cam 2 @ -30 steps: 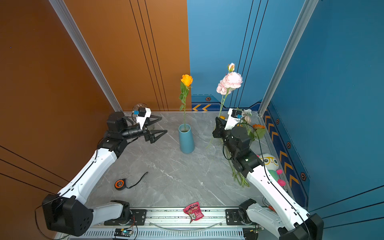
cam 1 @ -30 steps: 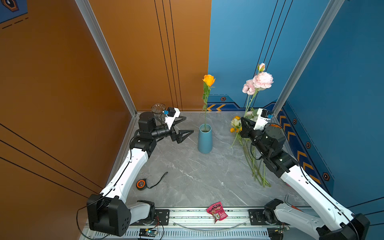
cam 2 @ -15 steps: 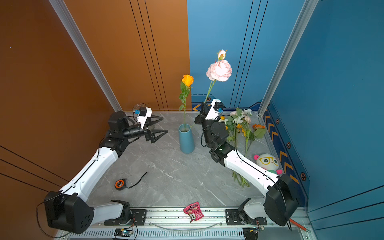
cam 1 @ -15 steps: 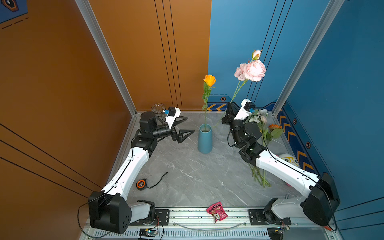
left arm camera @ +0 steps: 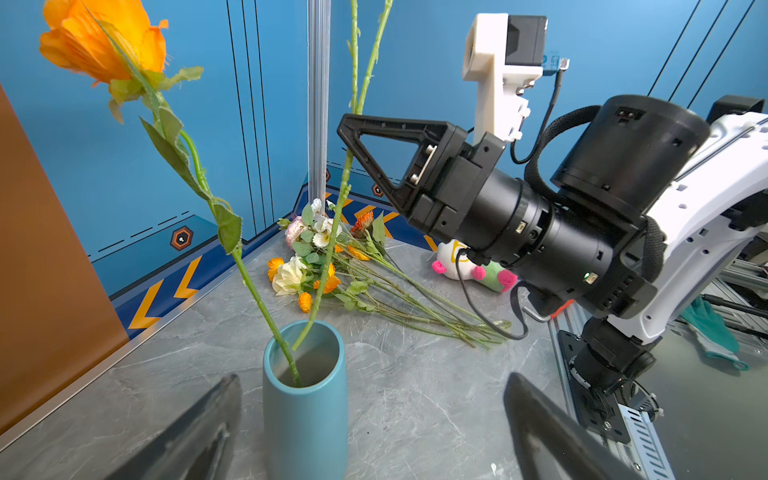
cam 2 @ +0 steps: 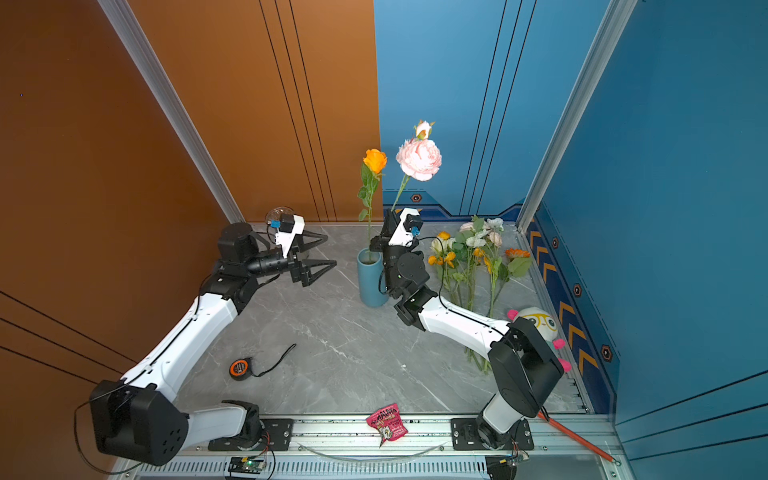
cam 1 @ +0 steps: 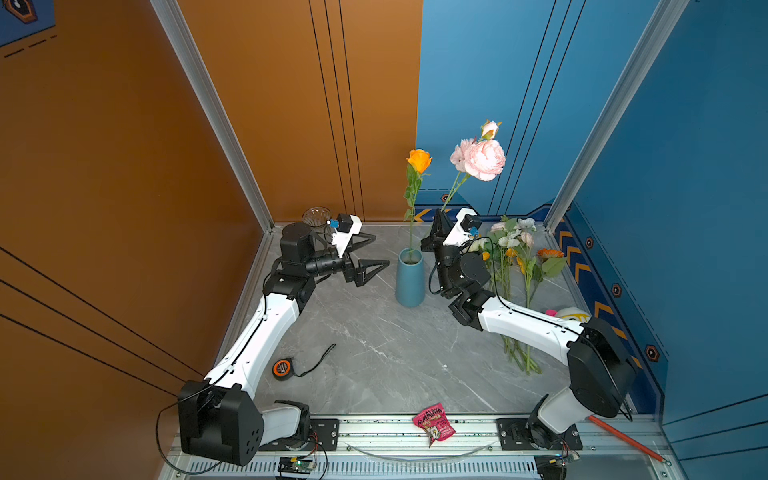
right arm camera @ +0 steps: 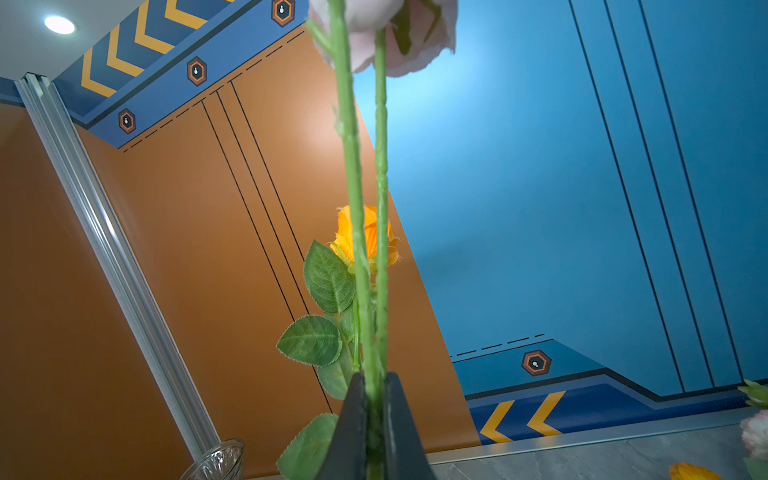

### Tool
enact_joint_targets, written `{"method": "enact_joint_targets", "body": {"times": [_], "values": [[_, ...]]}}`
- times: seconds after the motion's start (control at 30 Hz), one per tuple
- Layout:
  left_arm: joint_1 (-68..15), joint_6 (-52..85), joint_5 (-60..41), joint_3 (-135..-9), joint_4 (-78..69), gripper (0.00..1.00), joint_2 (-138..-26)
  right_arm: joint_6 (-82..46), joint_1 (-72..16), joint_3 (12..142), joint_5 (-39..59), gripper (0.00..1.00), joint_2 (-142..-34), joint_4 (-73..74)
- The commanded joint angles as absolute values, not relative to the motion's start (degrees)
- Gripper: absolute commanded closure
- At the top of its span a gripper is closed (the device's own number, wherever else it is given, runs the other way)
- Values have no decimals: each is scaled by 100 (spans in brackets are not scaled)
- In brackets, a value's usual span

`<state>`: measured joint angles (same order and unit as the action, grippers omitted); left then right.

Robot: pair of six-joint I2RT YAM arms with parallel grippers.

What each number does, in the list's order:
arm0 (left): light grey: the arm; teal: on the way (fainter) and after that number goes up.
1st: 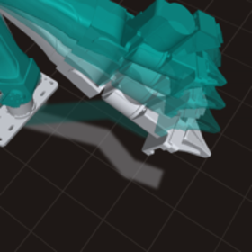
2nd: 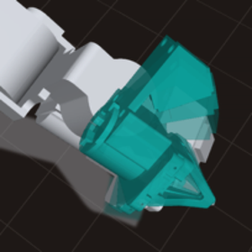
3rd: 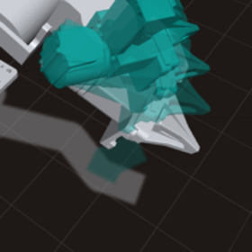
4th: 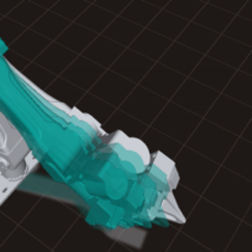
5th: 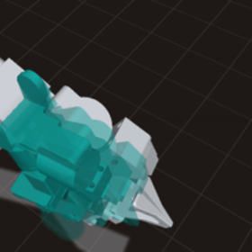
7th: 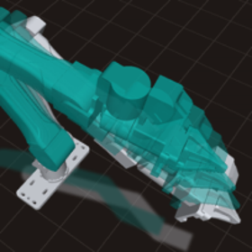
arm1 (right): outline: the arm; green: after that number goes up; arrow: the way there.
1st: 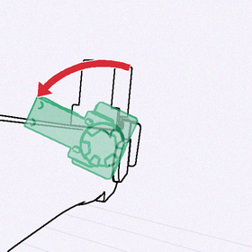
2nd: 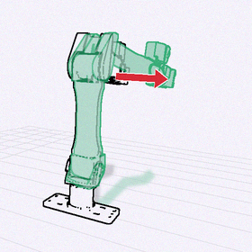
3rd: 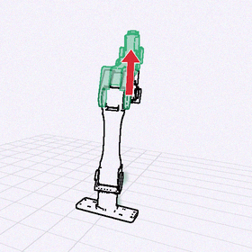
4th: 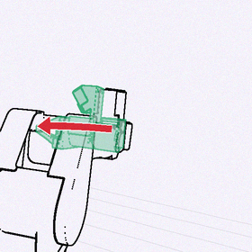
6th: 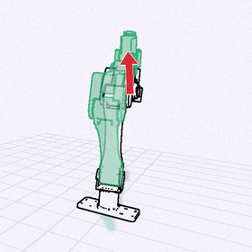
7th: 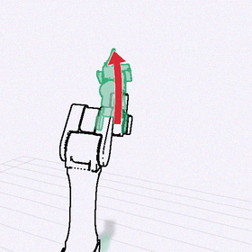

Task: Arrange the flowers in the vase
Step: 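Carry the pink peonies over the blue vase with the right gripper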

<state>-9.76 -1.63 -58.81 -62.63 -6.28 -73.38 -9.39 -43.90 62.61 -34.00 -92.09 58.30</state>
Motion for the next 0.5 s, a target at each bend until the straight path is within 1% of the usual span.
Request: {"method": "enact_joint_targets", "body": {"times": [0.0,0.47], "values": [[-996,-91,-6075,-6272,-703,2,-7377,-940,-4486,6152,-3690,100,-9340,6415],[-1125,-40,-6082,-6302,-708,2,-7537,-1636,-4524,5758,-3727,100,-9701,6368]]}}
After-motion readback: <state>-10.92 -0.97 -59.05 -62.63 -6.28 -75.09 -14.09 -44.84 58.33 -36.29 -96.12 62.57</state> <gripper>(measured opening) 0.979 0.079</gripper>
